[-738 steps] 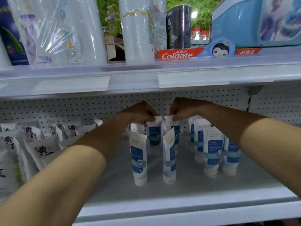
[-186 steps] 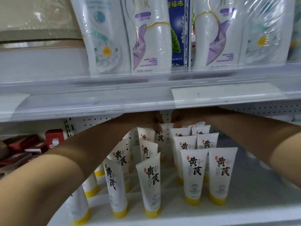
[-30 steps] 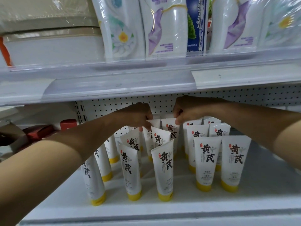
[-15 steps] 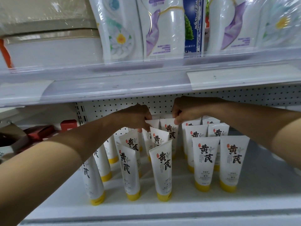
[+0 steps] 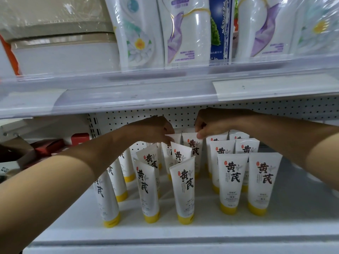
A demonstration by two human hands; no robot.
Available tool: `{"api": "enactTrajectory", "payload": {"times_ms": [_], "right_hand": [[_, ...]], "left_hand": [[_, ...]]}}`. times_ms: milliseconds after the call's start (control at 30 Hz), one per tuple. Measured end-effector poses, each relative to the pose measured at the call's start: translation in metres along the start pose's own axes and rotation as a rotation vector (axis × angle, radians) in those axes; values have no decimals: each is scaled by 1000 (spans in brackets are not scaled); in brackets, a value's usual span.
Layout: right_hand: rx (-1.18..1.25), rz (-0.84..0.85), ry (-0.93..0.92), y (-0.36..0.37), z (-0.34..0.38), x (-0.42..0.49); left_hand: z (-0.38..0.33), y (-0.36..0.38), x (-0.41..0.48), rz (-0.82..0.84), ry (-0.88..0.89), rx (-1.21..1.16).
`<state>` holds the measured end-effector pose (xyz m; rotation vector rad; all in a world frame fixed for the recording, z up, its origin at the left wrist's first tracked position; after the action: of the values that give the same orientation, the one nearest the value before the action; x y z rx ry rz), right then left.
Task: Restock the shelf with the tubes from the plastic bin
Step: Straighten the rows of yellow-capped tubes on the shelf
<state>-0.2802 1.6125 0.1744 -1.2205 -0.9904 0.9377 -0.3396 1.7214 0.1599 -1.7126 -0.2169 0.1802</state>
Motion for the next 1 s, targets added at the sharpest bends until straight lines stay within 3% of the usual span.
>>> {"api": "enactTrajectory", "payload": {"times_ms": [167, 233, 433, 1000], "right_hand": [[82, -169, -20, -26, 18, -9], [90, -162, -69, -27, 36, -13], [86, 121, -115, 3, 69, -18], [15, 51, -69, 3, 42, -33]], "left_hand": [[-4, -39, -41, -219, -44, 72], [5, -42, -58, -168, -108, 176], [18, -12, -80, 84, -177, 288], [-3, -6, -55, -88, -77, 39]]}}
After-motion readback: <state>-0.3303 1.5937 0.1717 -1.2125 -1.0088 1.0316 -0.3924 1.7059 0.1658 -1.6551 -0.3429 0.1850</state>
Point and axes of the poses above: each hand's wrist, its own x-axis towards the middle knuckle, its own y-axis out of the palm, z = x × y, the point moved 10 cm from there along x, towards the middle knuckle, and after that the axes turned 9 degrees about -y, right-handed, at the moved point
